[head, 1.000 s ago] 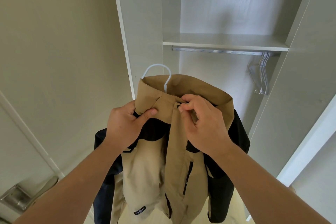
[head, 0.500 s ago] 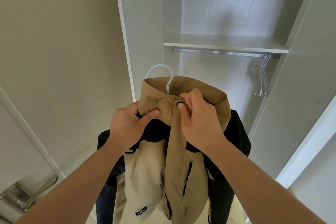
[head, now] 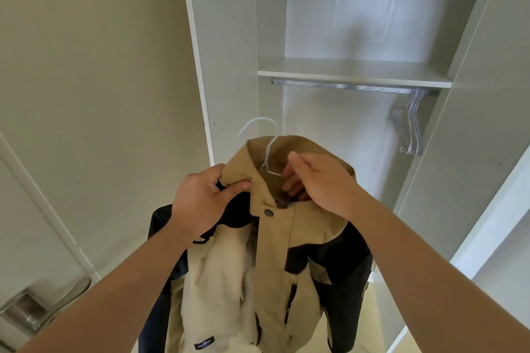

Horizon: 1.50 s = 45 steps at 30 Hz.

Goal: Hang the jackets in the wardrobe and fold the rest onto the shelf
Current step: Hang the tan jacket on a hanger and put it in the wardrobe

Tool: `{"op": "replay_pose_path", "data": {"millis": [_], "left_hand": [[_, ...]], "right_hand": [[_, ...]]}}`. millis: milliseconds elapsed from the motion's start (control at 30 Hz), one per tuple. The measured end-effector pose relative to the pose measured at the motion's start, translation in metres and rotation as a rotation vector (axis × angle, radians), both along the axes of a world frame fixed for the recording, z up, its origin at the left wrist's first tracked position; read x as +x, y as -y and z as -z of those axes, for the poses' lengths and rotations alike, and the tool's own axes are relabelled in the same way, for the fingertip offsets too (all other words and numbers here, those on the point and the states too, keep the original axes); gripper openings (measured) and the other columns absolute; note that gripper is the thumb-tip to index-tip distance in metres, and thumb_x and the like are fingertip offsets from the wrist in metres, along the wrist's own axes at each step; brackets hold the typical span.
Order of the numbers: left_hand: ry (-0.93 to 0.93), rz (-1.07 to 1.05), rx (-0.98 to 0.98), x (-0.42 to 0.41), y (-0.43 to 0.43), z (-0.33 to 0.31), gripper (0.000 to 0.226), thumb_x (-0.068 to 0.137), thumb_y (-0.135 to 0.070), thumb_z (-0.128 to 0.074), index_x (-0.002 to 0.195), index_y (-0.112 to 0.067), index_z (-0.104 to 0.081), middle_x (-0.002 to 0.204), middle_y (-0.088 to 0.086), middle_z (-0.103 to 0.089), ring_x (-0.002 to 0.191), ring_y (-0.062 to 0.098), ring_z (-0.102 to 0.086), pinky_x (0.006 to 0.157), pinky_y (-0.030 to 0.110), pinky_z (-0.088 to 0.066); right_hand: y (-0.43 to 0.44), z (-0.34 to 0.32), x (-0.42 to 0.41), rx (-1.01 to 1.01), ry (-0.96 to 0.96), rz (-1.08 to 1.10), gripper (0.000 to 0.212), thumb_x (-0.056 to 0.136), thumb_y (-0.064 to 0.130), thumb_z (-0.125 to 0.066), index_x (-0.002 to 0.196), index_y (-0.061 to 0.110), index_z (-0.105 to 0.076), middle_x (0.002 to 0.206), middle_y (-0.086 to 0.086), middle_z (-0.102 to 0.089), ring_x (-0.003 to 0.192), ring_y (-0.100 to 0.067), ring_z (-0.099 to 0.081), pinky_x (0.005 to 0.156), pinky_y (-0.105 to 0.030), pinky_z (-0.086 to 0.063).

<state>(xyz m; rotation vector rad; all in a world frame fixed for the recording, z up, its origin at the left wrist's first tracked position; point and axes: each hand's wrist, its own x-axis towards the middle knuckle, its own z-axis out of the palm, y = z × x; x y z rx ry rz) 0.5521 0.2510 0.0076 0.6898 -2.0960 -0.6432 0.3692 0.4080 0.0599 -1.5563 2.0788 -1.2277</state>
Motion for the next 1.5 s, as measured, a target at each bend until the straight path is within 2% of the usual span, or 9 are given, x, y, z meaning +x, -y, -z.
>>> {"op": "replay_pose_path", "data": {"millis": [67, 167, 367, 567, 667, 933, 1067, 1300, 1500], "left_hand": [[0.048, 0.000, -0.018, -0.002, -0.001, -0.001, 0.058, 0.070, -0.084, -0.056, 0.088, -0.031, -0.069, 0.073, -0.011, -0.070, 0.066, 0.009, -0.066, 0.063, 0.038, -0.056], [0.081, 0.012, -0.051, -0.003, -0.001, 0.000, 0.057, 0.071, -0.087, -0.053, 0.086, -0.034, -0.065, 0.068, -0.010, -0.067, 0.065, 0.010, -0.064, 0.058, 0.033, -0.053], [0.128, 0.020, -0.048, -0.001, -0.005, -0.002, 0.048, 0.071, -0.081, -0.052, 0.084, -0.037, -0.065, 0.066, -0.008, -0.066, 0.061, 0.013, -0.062, 0.059, 0.039, -0.054], [0.200, -0.013, -0.318, 0.007, 0.000, -0.019, 0.006, 0.093, -0.028, -0.068, 0.090, -0.026, -0.073, 0.072, -0.009, -0.068, 0.064, 0.015, -0.063, 0.057, 0.038, -0.054], [0.172, -0.101, -0.460, 0.013, 0.014, -0.039, 0.009, 0.091, -0.016, -0.071, 0.082, -0.017, -0.072, 0.065, -0.003, -0.064, 0.057, 0.022, -0.061, 0.049, 0.032, -0.047], [0.020, -0.198, -0.384, 0.029, 0.042, -0.062, 0.046, 0.097, -0.054, -0.050, 0.068, -0.018, -0.043, 0.054, -0.003, -0.046, 0.050, 0.022, -0.048, 0.048, 0.030, -0.033], [0.211, -0.085, -0.369, 0.031, 0.039, -0.043, 0.053, 0.082, -0.079, -0.040, 0.083, -0.029, -0.056, 0.072, -0.015, -0.055, 0.065, 0.000, -0.052, 0.054, 0.022, -0.039], [0.505, -0.114, -0.387, 0.035, 0.039, -0.018, 0.062, 0.081, -0.086, -0.022, 0.074, -0.031, -0.049, 0.064, -0.010, -0.054, 0.059, 0.007, -0.053, 0.054, 0.030, -0.046], [0.499, 0.160, -0.113, 0.012, 0.021, -0.004, 0.029, 0.097, -0.060, -0.048, 0.101, -0.032, -0.053, 0.085, -0.012, -0.064, 0.077, 0.006, -0.060, 0.073, 0.034, -0.053]], "right_hand": [[0.003, 0.005, -0.004, 0.037, -0.273, 0.084, 0.010, 0.098, 0.037, -0.056, 0.096, 0.032, -0.065, 0.081, 0.012, -0.068, 0.074, -0.003, -0.063, 0.071, -0.022, -0.049], [0.007, 0.009, 0.004, 0.050, -0.516, -0.004, 0.024, 0.089, 0.045, -0.060, 0.109, 0.032, -0.064, 0.098, 0.011, -0.059, 0.084, -0.004, -0.053, 0.074, -0.019, -0.041], [0.018, -0.002, 0.016, -0.028, -0.390, -0.032, 0.038, 0.102, 0.040, -0.049, 0.067, 0.026, -0.054, 0.062, 0.010, -0.052, 0.060, 0.002, -0.052, 0.057, -0.013, -0.038], [0.027, -0.009, 0.018, 0.212, -0.211, 0.032, 0.035, 0.102, 0.025, -0.043, 0.085, 0.005, -0.066, 0.077, -0.013, -0.069, 0.071, -0.027, -0.065, 0.062, -0.029, -0.049], [0.023, -0.015, 0.016, 0.255, -0.006, 0.023, 0.037, 0.095, 0.034, -0.051, 0.076, 0.014, -0.075, 0.068, -0.002, -0.073, 0.068, -0.020, -0.071, 0.070, -0.033, -0.054], [0.023, -0.024, 0.006, 0.129, -0.052, 0.138, 0.044, 0.095, 0.034, -0.054, 0.057, 0.013, -0.046, 0.043, 0.014, -0.045, 0.046, -0.003, -0.046, 0.056, -0.029, -0.034], [0.031, -0.034, 0.014, 0.083, -0.155, 0.104, 0.051, 0.103, 0.043, -0.043, 0.072, 0.013, -0.070, 0.071, -0.002, -0.068, 0.072, -0.022, -0.065, 0.079, -0.040, -0.051], [0.036, -0.045, 0.014, 0.094, -0.407, 0.033, 0.061, 0.106, 0.049, -0.033, 0.082, 0.005, -0.068, 0.074, -0.013, -0.066, 0.068, -0.023, -0.063, 0.067, -0.034, -0.050], [0.033, -0.035, 0.011, 0.108, -0.535, -0.002, 0.060, 0.106, 0.055, -0.029, 0.072, 0.013, -0.056, 0.062, -0.005, -0.056, 0.059, -0.019, -0.057, 0.067, -0.036, -0.051]]}}
